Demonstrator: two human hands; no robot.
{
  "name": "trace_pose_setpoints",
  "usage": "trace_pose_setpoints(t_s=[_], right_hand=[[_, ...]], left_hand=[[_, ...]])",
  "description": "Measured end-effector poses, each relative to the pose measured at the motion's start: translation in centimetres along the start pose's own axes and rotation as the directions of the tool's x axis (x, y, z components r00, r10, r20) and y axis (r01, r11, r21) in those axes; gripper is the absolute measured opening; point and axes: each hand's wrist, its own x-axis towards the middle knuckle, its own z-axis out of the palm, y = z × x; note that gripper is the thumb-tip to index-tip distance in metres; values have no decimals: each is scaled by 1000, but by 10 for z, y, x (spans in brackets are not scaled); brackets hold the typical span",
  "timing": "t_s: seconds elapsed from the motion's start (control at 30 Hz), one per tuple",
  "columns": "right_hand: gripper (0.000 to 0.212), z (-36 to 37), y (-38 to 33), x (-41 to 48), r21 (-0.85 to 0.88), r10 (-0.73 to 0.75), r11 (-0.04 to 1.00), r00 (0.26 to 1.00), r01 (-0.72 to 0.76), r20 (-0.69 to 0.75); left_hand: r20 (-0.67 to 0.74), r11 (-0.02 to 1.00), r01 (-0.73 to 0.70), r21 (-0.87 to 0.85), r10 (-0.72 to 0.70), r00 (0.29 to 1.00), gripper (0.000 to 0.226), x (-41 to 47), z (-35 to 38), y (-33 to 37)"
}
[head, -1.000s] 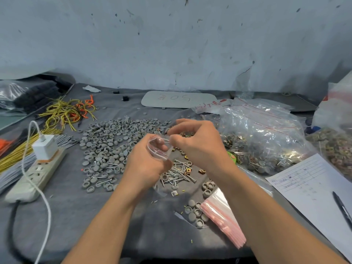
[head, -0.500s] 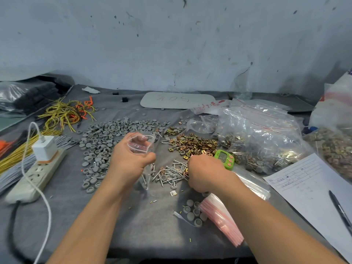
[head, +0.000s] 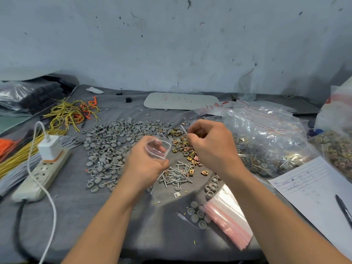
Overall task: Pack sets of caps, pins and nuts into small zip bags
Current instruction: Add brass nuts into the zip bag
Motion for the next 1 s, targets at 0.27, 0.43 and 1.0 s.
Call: trace_pose_setpoints(t_s=[0.27,0.43,1.0], right_hand=[[16,19,-16,-9,-53,-26,998,985,35,169],[16,8,-6,1,3,50,999,998,-51,29],[11,24,53,11,-588,296,807,823,56,484]], left_hand=[[-2,995,6,96,-6,1000,48,-8,9,13],[21,999,2,-37,-1,1000,43,-8,6,12],[-59,978,-4,-211,-9,998,43,2,-5,2]])
